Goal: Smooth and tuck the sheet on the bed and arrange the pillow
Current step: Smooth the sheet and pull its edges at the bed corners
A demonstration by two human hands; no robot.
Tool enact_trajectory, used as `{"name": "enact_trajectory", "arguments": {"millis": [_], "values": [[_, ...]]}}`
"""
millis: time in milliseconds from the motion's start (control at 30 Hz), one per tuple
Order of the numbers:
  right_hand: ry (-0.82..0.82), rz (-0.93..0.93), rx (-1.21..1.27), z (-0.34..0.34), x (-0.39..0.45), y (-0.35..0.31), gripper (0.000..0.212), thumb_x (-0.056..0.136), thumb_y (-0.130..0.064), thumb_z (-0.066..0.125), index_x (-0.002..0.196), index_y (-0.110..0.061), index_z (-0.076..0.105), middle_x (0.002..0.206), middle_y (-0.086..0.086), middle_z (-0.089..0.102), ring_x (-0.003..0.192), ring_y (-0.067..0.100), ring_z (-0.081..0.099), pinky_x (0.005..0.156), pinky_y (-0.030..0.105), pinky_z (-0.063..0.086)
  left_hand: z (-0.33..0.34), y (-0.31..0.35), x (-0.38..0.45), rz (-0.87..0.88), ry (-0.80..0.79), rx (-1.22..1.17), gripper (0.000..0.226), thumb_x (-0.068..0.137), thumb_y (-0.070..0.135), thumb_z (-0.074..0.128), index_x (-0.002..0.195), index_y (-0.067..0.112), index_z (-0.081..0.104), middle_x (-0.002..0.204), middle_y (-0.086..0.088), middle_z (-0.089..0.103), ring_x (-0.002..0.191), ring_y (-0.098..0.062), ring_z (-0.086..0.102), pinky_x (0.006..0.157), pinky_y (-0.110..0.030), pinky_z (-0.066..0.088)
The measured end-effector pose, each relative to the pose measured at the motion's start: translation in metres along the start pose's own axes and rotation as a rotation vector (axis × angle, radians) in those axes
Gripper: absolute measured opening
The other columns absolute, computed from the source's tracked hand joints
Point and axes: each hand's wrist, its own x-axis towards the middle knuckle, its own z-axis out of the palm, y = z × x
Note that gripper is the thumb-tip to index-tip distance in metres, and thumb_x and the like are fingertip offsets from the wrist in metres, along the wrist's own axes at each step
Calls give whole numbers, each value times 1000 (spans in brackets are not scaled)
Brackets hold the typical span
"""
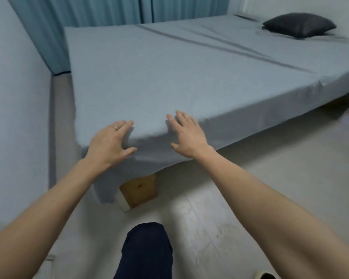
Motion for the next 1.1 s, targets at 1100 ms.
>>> {"name": "enact_trajectory", "arguments": {"millis": [1100], "values": [[5,-217,172,18,101,-88,45,92,-55,38,128,-33,54,123,0,52,111,25,47,91,41,38,0,-55,12,-562,-240,-460,102,66,87,50,150,32,33,162,2,13,149,-14,1,119,-39,10]]}}
